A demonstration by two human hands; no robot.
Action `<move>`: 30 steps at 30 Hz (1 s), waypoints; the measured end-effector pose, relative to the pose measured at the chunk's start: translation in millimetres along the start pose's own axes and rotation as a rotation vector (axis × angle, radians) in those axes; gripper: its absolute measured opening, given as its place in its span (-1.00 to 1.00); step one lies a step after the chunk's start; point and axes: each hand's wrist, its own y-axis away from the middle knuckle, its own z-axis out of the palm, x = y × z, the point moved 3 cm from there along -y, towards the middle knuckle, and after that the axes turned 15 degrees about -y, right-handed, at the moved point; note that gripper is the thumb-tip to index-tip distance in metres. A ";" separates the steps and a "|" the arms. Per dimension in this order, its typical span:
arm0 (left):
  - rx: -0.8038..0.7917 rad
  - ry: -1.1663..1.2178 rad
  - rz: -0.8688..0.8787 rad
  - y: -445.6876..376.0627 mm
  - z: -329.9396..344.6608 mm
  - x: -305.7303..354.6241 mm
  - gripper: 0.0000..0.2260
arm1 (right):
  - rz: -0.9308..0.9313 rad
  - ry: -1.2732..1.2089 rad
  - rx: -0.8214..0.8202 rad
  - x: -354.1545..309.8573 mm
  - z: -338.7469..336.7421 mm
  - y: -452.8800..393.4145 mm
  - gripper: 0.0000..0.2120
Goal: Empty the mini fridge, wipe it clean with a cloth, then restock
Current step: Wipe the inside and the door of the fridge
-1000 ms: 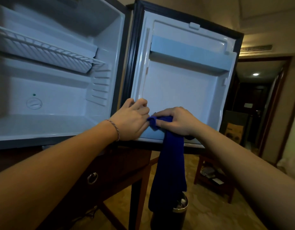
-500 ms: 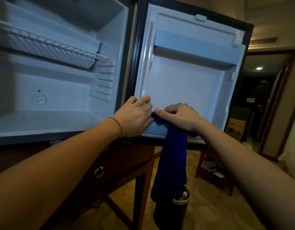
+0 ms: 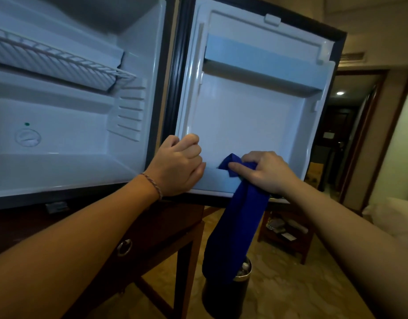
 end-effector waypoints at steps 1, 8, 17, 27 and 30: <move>0.005 0.013 -0.008 0.8 -0.9 0.3 -0.69 | -0.005 0.007 -0.004 1.0 -0.7 0.9 -0.53; 0.098 0.259 -0.378 -29.3 -5.2 -16.6 -0.65 | -0.059 0.090 0.004 5.2 5.7 -3.7 -0.46; -0.053 0.374 -0.874 -67.8 9.1 -29.4 -0.41 | -0.144 0.138 -0.028 5.3 6.0 -16.3 -0.50; -0.140 0.287 -0.930 -73.7 17.0 -26.3 -0.44 | -0.319 0.030 -0.096 -29.4 33.8 -44.9 -0.57; -0.158 0.240 -0.925 -74.9 19.5 -23.7 -0.47 | -0.353 0.021 -0.109 -40.0 41.6 -51.0 -0.54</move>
